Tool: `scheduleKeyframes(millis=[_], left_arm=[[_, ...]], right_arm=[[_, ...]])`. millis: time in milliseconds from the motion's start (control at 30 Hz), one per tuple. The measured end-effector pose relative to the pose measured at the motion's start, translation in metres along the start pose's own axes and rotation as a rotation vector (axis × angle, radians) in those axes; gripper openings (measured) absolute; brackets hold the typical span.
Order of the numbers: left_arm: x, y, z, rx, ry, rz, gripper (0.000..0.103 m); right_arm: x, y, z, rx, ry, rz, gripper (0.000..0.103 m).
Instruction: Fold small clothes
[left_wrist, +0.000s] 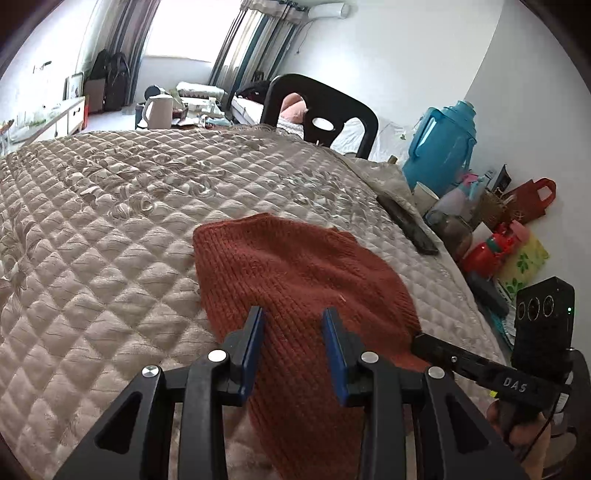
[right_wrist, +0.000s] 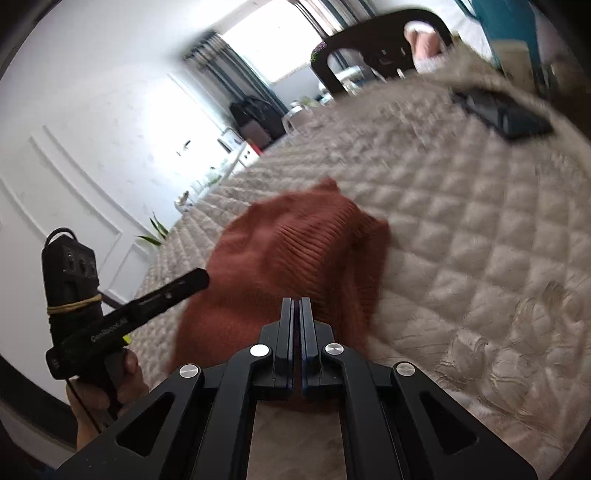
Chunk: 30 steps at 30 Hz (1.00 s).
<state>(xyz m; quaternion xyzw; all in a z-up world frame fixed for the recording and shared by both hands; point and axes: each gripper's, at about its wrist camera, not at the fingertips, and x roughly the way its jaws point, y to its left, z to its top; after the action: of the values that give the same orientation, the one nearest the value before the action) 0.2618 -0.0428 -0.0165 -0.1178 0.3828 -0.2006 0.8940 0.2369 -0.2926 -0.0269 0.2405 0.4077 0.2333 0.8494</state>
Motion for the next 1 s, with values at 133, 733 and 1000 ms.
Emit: scheduleKeyframes(millis=[133, 733, 1000], left_arm=[[-0.001, 0.0, -0.002, 0.012, -0.012, -0.006, 0.035], [-0.057, -0.022, -0.026, 0.069, -0.047, 0.129, 0.041], [-0.049, -0.024, -0.043, 0.065, -0.002, 0.109, 0.041]], right_arm=[[-0.002, -0.008, -0.003, 0.015, -0.014, 0.045, 0.0], [-0.046, 0.038, -0.011, -0.131, -0.055, -0.019, 0.02], [-0.039, 0.035, -0.018, -0.115, -0.033, 0.0, 0.02]])
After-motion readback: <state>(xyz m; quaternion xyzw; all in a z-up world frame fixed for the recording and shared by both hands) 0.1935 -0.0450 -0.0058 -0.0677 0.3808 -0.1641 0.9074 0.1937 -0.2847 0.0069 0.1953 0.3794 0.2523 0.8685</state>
